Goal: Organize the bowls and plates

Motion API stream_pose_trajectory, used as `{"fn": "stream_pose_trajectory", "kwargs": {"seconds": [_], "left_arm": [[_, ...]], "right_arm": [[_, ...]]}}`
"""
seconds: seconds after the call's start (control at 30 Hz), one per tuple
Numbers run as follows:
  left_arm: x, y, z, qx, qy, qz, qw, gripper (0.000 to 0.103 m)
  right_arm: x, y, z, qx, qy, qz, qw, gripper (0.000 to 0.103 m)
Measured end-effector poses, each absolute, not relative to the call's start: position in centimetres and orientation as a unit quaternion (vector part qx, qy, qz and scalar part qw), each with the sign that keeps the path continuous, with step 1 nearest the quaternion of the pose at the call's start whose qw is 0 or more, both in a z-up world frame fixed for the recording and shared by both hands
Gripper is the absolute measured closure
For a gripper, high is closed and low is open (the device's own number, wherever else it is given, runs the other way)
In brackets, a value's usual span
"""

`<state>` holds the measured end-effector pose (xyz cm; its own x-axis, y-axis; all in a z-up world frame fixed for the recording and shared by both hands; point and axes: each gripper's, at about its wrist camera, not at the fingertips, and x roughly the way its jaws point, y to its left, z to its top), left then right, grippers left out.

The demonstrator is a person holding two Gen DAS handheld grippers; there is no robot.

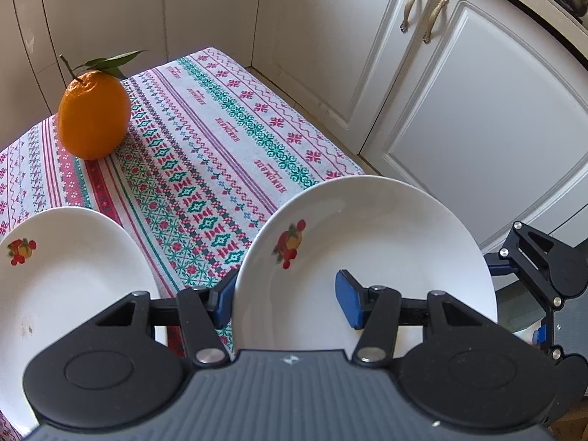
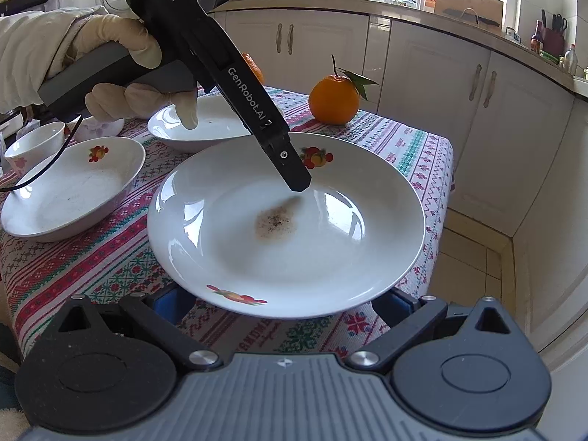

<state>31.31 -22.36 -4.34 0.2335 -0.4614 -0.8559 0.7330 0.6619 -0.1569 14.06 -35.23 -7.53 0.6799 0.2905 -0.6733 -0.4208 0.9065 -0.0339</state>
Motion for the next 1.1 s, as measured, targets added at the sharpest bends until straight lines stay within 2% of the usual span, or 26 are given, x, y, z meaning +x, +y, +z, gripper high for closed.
{"fn": "stream_pose_trajectory", "kwargs": {"seconds": [0.87, 1.1], "left_arm": [[34.1, -23.4, -6.1, 0.137, 0.481, -0.377, 0.78, 0.051], [33.5, -23.0, -5.2, 0.142, 0.469, -0.374, 0.788, 0.048]], "right_arm": [[16.4, -36.2, -8.9, -0.08, 0.353, 0.179, 0.915, 0.0], [15.7, -36.3, -8.3, -0.077, 0.351, 0.174, 0.917, 0.0]]}}
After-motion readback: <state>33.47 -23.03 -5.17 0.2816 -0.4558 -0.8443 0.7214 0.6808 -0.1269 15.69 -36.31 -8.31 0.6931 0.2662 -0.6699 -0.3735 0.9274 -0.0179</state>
